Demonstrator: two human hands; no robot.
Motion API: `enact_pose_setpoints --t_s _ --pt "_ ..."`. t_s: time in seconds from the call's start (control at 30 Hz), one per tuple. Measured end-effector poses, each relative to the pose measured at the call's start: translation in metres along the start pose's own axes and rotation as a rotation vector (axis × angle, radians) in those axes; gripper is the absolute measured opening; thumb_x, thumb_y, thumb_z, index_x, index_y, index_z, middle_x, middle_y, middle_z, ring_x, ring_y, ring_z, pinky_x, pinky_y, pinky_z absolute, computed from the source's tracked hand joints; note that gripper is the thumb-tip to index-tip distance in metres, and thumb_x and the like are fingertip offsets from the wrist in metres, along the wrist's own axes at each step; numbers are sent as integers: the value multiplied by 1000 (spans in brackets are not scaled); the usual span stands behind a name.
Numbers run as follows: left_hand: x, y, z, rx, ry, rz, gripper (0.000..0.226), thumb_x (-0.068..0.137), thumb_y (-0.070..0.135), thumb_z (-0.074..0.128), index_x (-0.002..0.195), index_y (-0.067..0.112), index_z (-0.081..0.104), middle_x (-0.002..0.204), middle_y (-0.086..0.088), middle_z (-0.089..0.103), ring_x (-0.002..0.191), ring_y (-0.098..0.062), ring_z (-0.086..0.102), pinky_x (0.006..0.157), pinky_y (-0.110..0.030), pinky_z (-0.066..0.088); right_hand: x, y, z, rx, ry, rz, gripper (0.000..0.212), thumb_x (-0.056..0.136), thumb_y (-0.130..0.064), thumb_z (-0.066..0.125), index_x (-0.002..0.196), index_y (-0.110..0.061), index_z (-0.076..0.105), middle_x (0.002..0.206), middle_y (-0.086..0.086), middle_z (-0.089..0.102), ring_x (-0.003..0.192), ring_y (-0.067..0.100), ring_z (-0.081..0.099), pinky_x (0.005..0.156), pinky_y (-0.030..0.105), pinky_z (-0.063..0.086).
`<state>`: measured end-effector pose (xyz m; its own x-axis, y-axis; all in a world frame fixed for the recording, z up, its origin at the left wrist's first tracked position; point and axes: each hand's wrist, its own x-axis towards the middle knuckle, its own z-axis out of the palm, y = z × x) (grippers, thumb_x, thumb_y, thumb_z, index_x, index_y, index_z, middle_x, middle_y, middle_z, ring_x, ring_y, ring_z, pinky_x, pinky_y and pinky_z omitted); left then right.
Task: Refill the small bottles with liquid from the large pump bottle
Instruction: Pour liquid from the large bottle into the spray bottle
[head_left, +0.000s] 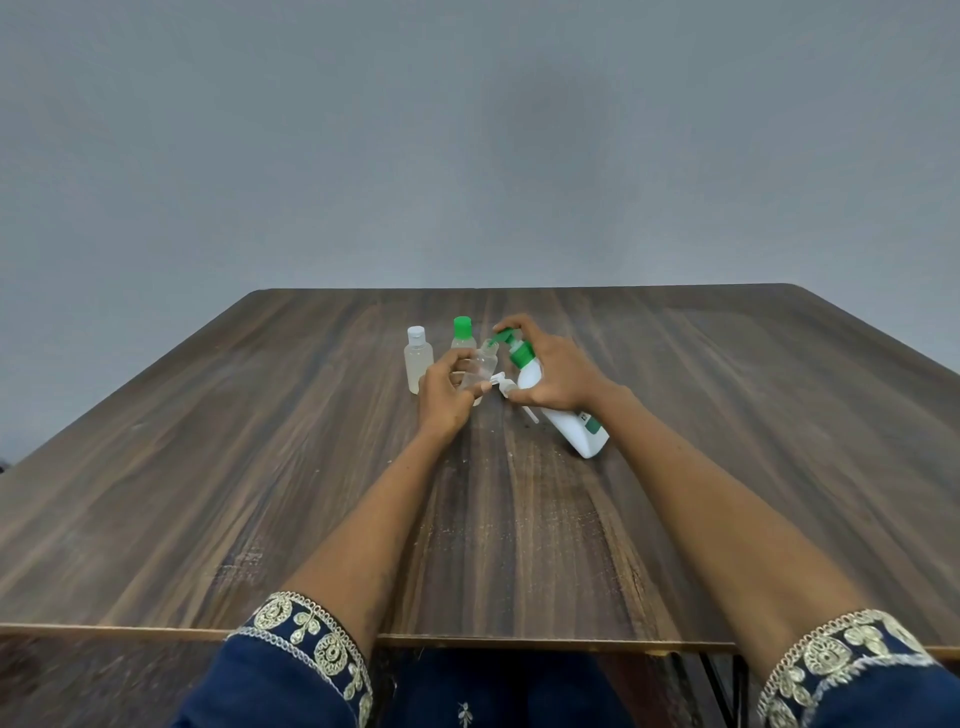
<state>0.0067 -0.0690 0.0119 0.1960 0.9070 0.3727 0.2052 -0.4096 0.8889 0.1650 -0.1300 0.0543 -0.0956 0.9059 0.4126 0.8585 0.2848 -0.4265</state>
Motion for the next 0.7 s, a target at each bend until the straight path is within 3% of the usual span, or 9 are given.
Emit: enact_pose_setpoints --t_s 0.1,0.2,0.4,0.5,0.57,0.63,0.7 --pt "-1 0 1 -9 -1 5 37 70 2 77 102 12 62 94 -2 63 91 -19 60 88 -39 52 -1 2 -4 102 -57 0 82 66 -36 85 132 -35 36 121 -7 56 97 18 57 83 34 48" --pt "-1 -2 3 -13 7 4 36 70 1 77 100 14 61 94 -4 64 93 -21 62 87 -42 52 1 2 -9 122 -131 14 96 61 -39 90 138 -35 33 139 -9 43 118 12 45 94 28 38" --pt "-1 -3 6 -34 8 -20 39 68 2 78 102 14 62 97 -7 66 90 -24 63 85 -41 53 5 10 -11 46 -169 38 101 62 -14 85 144 -22 27 140 2 38 116 16 43 89 27 37" --pt "-2 -1 6 -42 10 -14 39 68 1 78 99 17 61 95 -6 66 90 -23 63 85 -39 53 6 12 -7 -73 -160 55 94 60 -31 80 141 -16 34 130 4 41 111 24 49 88 35 43" --pt "-2 -1 5 -46 20 -13 39 68 0 77 96 19 58 95 -4 64 90 -22 62 86 -38 52 4 12 -5 -120 -141 56 98 55 -42 70 143 -16 36 129 3 40 108 18 46 85 32 39" --pt "-3 -1 5 -49 24 -10 39 68 -1 77 96 19 57 95 -2 63 91 -20 61 87 -37 52 1 12 -4 -109 -112 44 98 55 -43 68 144 -18 37 131 1 40 108 13 41 83 31 37" --pt "-4 -2 4 -53 19 -8 40 68 -2 76 96 19 57 96 -3 63 92 -21 61 88 -37 51 0 12 -3 -90 -96 40 95 58 -40 71 144 -21 37 131 3 41 107 18 46 84 36 45"
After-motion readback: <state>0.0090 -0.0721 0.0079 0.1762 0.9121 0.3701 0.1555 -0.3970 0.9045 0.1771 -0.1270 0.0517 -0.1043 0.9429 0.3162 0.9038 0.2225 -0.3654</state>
